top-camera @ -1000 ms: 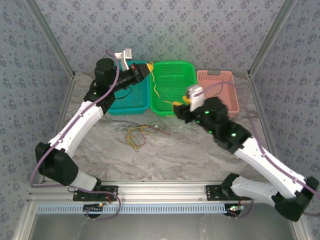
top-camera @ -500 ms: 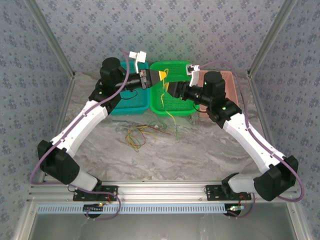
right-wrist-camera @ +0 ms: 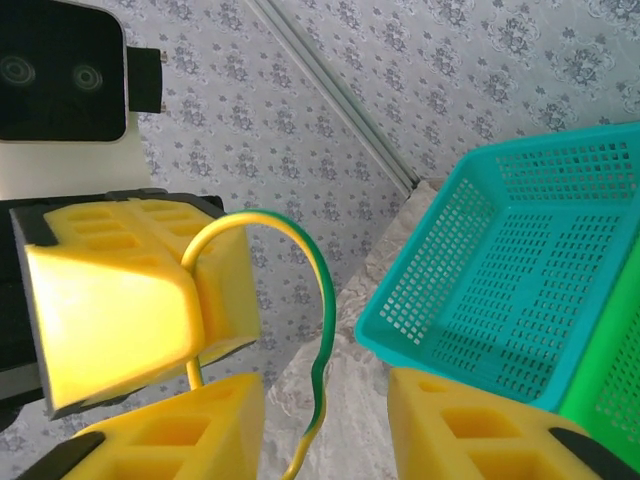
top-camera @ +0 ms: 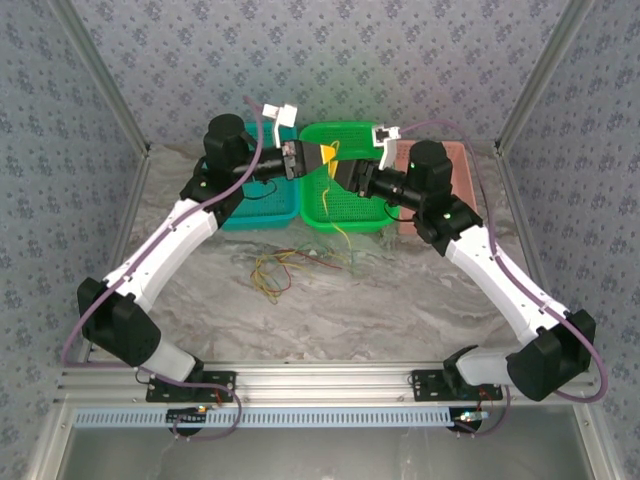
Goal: Untangle the cables
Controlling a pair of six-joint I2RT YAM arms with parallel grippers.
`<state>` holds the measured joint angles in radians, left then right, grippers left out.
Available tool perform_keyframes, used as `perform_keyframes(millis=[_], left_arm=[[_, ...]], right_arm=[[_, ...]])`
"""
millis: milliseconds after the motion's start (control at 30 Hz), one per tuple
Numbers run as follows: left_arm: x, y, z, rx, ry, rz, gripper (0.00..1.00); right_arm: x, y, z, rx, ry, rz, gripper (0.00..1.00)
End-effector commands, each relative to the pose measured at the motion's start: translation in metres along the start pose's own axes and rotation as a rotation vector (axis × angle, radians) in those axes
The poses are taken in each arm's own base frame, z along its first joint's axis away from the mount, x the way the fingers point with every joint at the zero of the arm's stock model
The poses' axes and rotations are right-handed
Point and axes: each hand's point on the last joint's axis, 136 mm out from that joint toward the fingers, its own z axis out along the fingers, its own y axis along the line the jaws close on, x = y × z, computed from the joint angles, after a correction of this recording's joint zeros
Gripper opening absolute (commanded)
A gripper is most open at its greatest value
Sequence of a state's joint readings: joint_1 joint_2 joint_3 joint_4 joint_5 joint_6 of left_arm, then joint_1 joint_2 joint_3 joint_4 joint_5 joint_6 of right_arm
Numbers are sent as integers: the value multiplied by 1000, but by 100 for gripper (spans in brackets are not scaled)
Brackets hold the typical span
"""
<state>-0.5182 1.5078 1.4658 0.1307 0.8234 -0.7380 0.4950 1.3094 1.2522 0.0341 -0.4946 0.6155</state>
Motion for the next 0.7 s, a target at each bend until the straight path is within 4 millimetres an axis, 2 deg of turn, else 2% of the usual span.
perform_keyframes(millis=[0, 67, 133, 200, 267, 467, 567, 667], left_arm=[[-8, -17, 2, 37, 0, 62, 0], [-8, -17, 2, 33, 3, 63, 0], [-7, -17, 3, 31, 13, 63, 0], [-4, -15, 4, 19, 29, 65, 0], [0, -14, 3, 1, 55, 68, 0], [24, 0, 3, -72, 167, 81, 0], [39, 8, 8, -90, 220, 77, 0], [54, 15, 14, -110, 274, 76, 0]], right_arm=[[-12, 6, 4, -7, -12, -20, 33], [-9, 2, 6, 23, -3, -31, 28], [-8, -4, 4, 68, 3, -57, 17], [-8, -11, -4, 175, 7, -136, 5], [-10, -18, -15, 310, 11, -257, 0], [-32, -46, -51, 676, -19, -546, 0], [-50, -47, -60, 772, -44, -662, 0], [-64, -43, -62, 857, -35, -829, 0]])
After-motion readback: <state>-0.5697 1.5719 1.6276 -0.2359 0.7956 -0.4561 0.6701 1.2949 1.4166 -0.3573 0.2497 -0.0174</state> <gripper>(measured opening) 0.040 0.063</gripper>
